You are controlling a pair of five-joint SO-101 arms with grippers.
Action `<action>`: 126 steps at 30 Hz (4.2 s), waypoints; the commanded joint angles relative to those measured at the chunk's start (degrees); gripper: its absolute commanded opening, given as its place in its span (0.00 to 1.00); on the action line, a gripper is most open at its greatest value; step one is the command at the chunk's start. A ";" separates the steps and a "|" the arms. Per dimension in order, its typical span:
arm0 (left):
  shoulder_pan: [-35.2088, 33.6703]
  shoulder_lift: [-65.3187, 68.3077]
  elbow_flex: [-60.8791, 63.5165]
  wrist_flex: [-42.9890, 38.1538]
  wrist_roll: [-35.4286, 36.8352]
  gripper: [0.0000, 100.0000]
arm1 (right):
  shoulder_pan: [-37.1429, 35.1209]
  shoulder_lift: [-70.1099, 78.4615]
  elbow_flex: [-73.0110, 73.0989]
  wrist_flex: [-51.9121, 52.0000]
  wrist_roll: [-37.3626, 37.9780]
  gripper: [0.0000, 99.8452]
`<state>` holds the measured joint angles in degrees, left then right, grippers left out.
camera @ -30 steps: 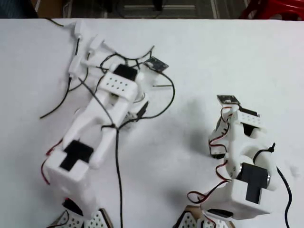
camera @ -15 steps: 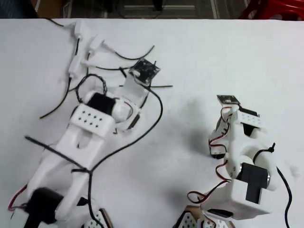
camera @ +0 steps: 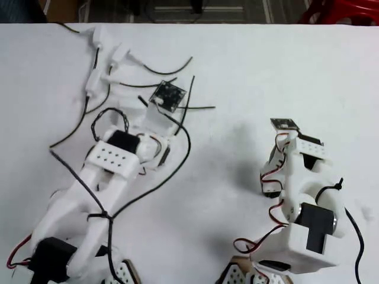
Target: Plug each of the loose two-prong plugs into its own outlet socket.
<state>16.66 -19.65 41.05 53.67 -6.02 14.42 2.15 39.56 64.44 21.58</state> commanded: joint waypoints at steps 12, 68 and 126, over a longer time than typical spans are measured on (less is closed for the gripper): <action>2.86 -2.95 0.44 -1.23 2.64 0.02 | -0.04 -0.13 0.18 -1.45 0.09 0.02; 3.12 3.65 6.15 -6.59 3.43 0.02 | 0.04 -0.04 0.18 -1.45 0.00 0.02; 1.63 -29.85 3.60 2.29 8.35 0.04 | -0.31 -0.04 0.18 -1.54 -0.18 0.02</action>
<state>21.14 -37.41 41.85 55.96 1.63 14.42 2.15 39.56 64.44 21.58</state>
